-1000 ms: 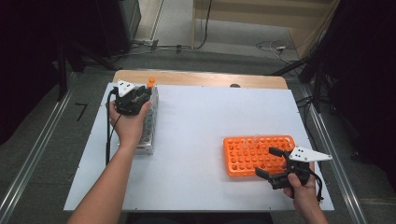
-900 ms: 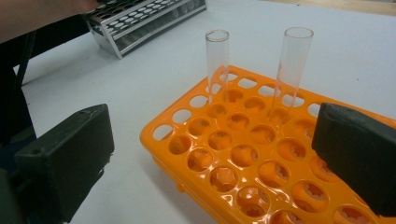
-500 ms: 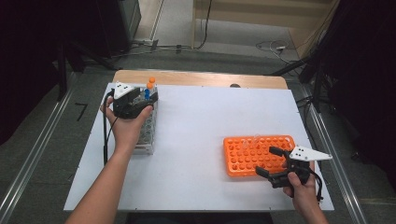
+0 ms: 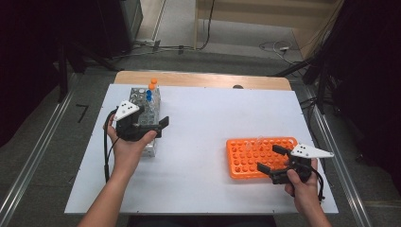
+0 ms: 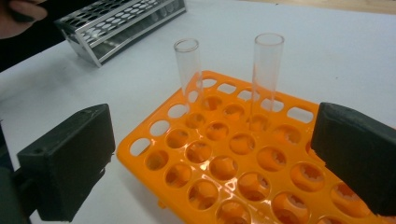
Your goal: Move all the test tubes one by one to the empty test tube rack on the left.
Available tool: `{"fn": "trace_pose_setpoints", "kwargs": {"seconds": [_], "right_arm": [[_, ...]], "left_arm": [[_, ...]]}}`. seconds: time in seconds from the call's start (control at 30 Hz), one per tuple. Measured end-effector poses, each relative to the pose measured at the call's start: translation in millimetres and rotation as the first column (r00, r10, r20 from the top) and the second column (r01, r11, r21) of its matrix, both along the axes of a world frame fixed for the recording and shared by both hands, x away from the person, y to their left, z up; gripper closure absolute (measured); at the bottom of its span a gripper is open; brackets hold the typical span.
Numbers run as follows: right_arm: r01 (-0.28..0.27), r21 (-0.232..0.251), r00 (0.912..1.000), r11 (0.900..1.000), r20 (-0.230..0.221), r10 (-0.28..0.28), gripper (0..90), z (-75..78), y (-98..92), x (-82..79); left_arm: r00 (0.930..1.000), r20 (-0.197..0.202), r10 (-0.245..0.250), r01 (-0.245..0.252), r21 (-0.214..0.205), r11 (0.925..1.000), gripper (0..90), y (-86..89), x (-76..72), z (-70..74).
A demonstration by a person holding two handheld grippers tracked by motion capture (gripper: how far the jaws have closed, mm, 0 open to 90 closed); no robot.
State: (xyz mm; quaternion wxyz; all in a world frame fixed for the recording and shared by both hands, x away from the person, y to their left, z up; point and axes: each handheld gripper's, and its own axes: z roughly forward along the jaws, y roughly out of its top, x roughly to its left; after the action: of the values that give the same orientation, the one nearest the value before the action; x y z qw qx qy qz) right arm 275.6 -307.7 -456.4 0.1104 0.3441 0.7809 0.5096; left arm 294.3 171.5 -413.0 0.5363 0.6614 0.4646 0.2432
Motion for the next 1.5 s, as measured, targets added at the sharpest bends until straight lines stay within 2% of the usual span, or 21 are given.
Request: {"fn": "trace_pose_setpoints", "kwargs": {"seconds": [0.13,0.27,0.33,0.4,0.47,0.5,0.6,0.63,0.7,0.8,0.83,0.93,1.0,1.07,1.23,1.3,1.5], "right_arm": [[0.029,-0.004,0.9996,0.9996,-0.001,-0.029,0.0,3.1,-0.3,7.6],[0.061,-0.022,0.9981,0.9979,-0.01,-0.062,0.0,1.5,-0.6,16.2],[0.079,-0.036,0.9967,0.9962,-0.017,-0.08,4.3,0.4,-0.4,20.4],[0.084,-0.04,0.9957,0.9956,-0.036,-0.085,4.8,-0.7,0.8,25.9],[0.102,-0.068,0.993,0.9924,-0.053,-0.106,9.1,-2.0,4.1,31.8],[0.114,-0.083,0.9909,0.99,-0.062,-0.119,11.5,-3.1,6.4,34.6],[0.1,-0.109,0.9909,0.989,-0.08,-0.109,15.4,-5.5,14.5,40.9],[0.108,-0.123,0.9907,0.9864,-0.069,-0.117,19.0,-4.6,17.6,40.8],[0.111,-0.122,0.9914,0.9863,-0.056,-0.118,29.4,-2.4,21.8,38.9],[0.105,-0.142,0.9937,0.9842,-0.024,-0.11,36.9,-3.7,27.4,36.2],[0.117,-0.144,0.9924,0.9827,-0.022,-0.121,41.3,-6.0,28.7,35.4],[0.141,-0.19,0.9886,0.9715,-0.025,-0.149,51.4,-9.4,31.7,35.3],[0.164,-0.199,0.9855,0.9661,-0.01,-0.17,59.2,-9.1,32.1,34.3],[0.181,-0.201,0.9819,0.9625,-0.017,-0.189,64.4,-10.1,32.7,34.7],[0.181,-0.242,0.9826,0.9534,0.003,-0.186,69.7,-12.0,38.2,33.7],[0.178,-0.247,0.9833,0.9526,0.007,-0.182,72.5,-12.0,39.0,33.5],[0.183,-0.248,0.9822,0.9515,0.004,-0.188,73.1,-11.8,40.7,33.6]], "left_arm": [[0.9995,0.01,-0.03,0.03,0.012,0.9995,0.0,-6.6,-14.3,-0.2],[0.9985,0.016,-0.052,0.052,-0.003,0.9986,0.0,-11.6,-26.7,-3.6],[0.9984,0.019,-0.054,0.054,0.011,0.9985,0.0,-14.6,-31.4,-4.7],[0.9979,0.025,-0.059,0.059,0.007,0.9982,0.0,-16.4,-35.0,-5.0],[0.998,0.032,-0.053,0.053,0.003,0.9986,0.0,-17.7,-38.2,-5.3],[0.998,0.035,-0.052,0.052,-0.005,0.9986,0.0,-18.3,-39.3,-6.2],[0.998,0.029,-0.056,0.057,-0.027,0.998,0.0,-21.1,-41.6,-10.3],[0.998,0.025,-0.058,0.059,-0.036,0.9976,0.0,-22.1,-42.3,-11.7],[0.9977,0.018,-0.065,0.066,-0.031,0.9973,0.0,-23.1,-43.8,-13.5],[0.9975,0.016,-0.069,0.07,-0.033,0.997,0.0,-22.8,-46.5,-14.8],[0.9974,0.015,-0.07,0.07,-0.038,0.9968,0.0,-22.5,-47.2,-14.8],[0.9973,0.014,-0.072,0.073,-0.046,0.9963,0.0,-22.3,-48.3,-15.3],[0.9971,0.01,-0.076,0.076,-0.047,0.996,0.0,-23.5,-49.3,-15.5],[0.9967,0.009,-0.08,0.081,-0.042,0.9959,0.0,-24.6,-50.0,-15.5],[0.9963,0.001,-0.086,0.086,-0.042,0.9954,0.0,-26.5,-48.6,-16.1],[0.9959,-0.003,-0.091,0.091,-0.039,0.9951,0.0,-28.2,-47.7,-17.0],[0.9942,-0.016,-0.107,0.106,-0.035,0.9937,0.0,-31.0,-46.3,-19.7]]}}
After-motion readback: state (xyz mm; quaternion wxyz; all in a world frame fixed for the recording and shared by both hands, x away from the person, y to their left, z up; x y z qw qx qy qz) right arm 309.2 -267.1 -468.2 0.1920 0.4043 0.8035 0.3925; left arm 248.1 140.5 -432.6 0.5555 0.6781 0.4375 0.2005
